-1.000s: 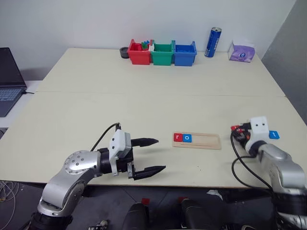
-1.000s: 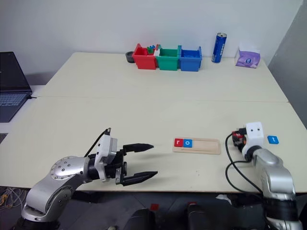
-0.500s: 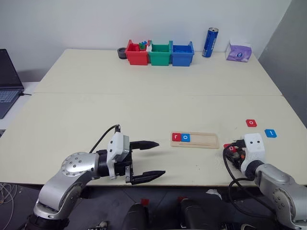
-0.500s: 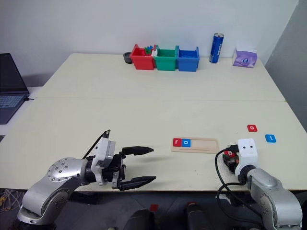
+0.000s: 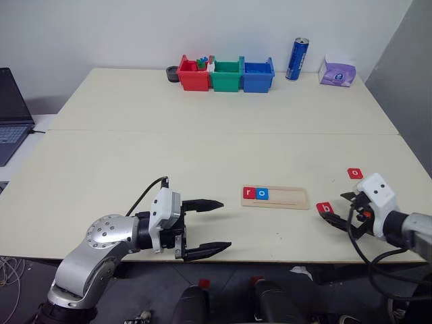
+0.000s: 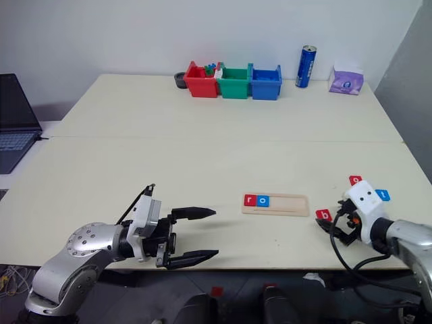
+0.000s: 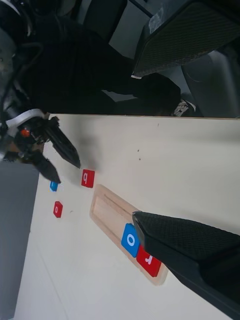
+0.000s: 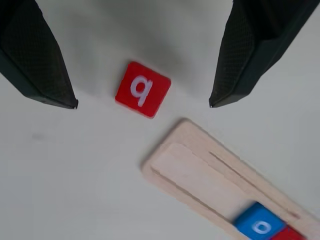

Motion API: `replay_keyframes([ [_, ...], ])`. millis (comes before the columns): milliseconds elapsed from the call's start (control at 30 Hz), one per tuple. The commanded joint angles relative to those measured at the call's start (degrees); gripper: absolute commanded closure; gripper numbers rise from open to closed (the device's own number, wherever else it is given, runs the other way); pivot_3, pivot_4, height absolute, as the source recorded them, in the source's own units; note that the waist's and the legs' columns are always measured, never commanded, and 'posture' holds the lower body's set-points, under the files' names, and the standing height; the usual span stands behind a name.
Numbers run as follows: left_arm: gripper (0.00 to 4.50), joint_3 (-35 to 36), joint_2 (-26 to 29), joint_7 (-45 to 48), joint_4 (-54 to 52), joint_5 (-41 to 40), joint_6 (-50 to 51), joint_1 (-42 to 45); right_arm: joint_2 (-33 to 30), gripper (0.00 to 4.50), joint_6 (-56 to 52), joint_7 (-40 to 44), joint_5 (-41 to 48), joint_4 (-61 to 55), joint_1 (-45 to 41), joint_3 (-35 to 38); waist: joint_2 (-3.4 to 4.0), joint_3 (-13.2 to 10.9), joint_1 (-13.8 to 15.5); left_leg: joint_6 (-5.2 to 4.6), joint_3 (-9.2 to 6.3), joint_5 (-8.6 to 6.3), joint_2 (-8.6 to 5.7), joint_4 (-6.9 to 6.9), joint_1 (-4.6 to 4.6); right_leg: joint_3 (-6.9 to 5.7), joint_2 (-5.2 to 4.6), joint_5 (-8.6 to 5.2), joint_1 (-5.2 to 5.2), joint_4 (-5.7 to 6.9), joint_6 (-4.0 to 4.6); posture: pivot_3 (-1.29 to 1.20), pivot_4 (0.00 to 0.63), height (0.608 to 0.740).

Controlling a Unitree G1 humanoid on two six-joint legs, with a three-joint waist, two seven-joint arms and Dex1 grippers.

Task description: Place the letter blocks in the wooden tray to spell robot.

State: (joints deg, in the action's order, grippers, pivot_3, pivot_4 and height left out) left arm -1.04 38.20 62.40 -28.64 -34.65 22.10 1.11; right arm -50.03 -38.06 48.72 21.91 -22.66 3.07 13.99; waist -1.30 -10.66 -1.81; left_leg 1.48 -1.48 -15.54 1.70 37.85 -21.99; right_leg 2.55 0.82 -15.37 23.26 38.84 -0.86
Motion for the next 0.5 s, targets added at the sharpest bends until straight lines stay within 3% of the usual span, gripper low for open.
replay_keyframes([
  [33,0.00,-0.44,0.21,0.89,-0.67,-0.13,-1.28,0.34,-1.67,0.03,17.86,10.69,-3.64,11.72,-2.65,-4.22,0.01,-0.01,-0.03,0.00,0.03,0.00,-0.01,0.00,0.00,0.01,0.00,0.00,0.00,0.02,0.00,0.00,0.150,0.740],
  [267,0.00,-0.18,0.99,1.93,-0.50,-0.23,-1.97,-0.37,-1.60,0.03,39.43,21.46,-12.62,38.51,-17.97,-14.84,0.04,-0.05,-0.28,0.00,0.13,0.01,-0.02,0.06,0.07,0.13,-0.02,0.03,0.00,0.10,-0.01,0.00,0.150,0.740],
  [500,0.00,0.53,1.68,1.63,-1.27,-0.90,-1.71,-0.97,-0.91,0.03,46.53,26.70,-14.94,49.47,-24.55,-18.48,0.05,-0.05,-0.01,0.01,0.06,0.01,-0.01,0.06,0.06,0.10,-0.04,0.03,-0.03,0.09,0.02,0.00,0.150,0.740],
])
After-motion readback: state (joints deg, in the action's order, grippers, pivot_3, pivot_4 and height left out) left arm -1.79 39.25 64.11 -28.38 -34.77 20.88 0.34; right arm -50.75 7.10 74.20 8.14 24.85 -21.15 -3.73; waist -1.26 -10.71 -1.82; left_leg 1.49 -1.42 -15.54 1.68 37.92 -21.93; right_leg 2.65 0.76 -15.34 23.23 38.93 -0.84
